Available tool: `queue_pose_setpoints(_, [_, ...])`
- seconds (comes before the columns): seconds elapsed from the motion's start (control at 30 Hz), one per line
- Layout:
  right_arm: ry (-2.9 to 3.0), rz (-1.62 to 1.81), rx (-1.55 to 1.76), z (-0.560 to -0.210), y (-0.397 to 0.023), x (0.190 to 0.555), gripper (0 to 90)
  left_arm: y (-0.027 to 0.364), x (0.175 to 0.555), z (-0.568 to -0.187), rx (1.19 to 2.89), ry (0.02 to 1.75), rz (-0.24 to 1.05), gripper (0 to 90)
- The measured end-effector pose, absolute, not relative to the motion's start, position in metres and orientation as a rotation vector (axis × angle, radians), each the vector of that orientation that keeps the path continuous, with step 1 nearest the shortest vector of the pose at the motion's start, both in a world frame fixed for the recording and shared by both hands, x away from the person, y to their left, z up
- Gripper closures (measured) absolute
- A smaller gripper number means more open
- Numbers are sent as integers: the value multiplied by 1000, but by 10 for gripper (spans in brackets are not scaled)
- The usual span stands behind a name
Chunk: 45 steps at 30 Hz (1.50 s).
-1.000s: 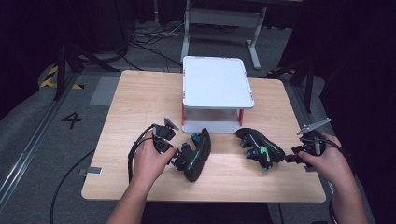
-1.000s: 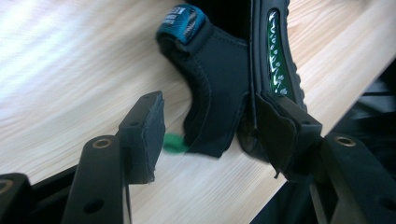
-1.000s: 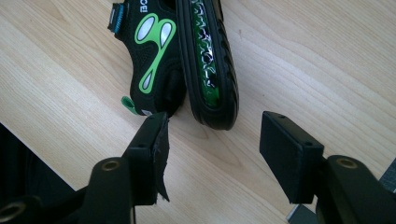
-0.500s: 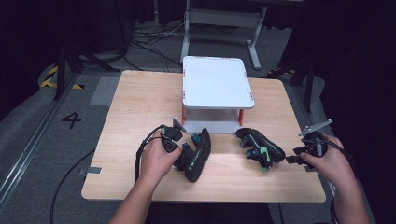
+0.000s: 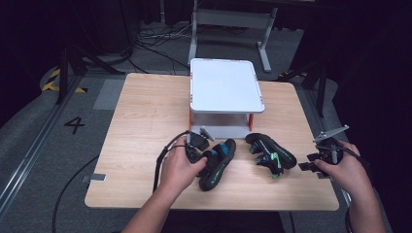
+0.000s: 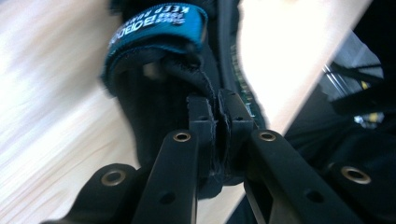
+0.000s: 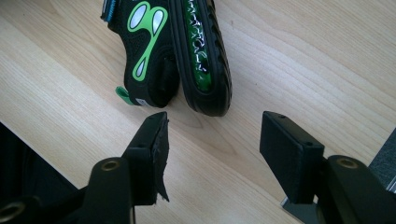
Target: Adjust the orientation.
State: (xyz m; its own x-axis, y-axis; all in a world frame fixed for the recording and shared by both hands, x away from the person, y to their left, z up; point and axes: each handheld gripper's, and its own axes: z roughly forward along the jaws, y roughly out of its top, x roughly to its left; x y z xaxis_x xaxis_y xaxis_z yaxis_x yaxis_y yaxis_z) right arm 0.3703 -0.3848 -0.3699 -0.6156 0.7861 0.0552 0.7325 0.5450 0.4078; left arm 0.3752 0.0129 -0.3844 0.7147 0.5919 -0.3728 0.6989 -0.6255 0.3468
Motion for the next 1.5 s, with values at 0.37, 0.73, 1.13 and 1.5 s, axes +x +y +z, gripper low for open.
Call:
queue_pose_setpoints(0.37, [2603,612,1339,-367,-398,360,432,-26,374,-405,2520,905,-418,670])
queue_pose_setpoints(0.73, [2610,582,1382,-374,-401,355,424,-6,391,-383,2599,907,-142,415])
queue_pose_setpoints(1.13, [2568,583,1436,-374,-418,339,422,-28,402,-403,2624,917,-54,812])
queue_pose_setpoints(1.5, [2609,586,1364,-373,-402,351,423,24,412,-401,2383,1213,64,821])
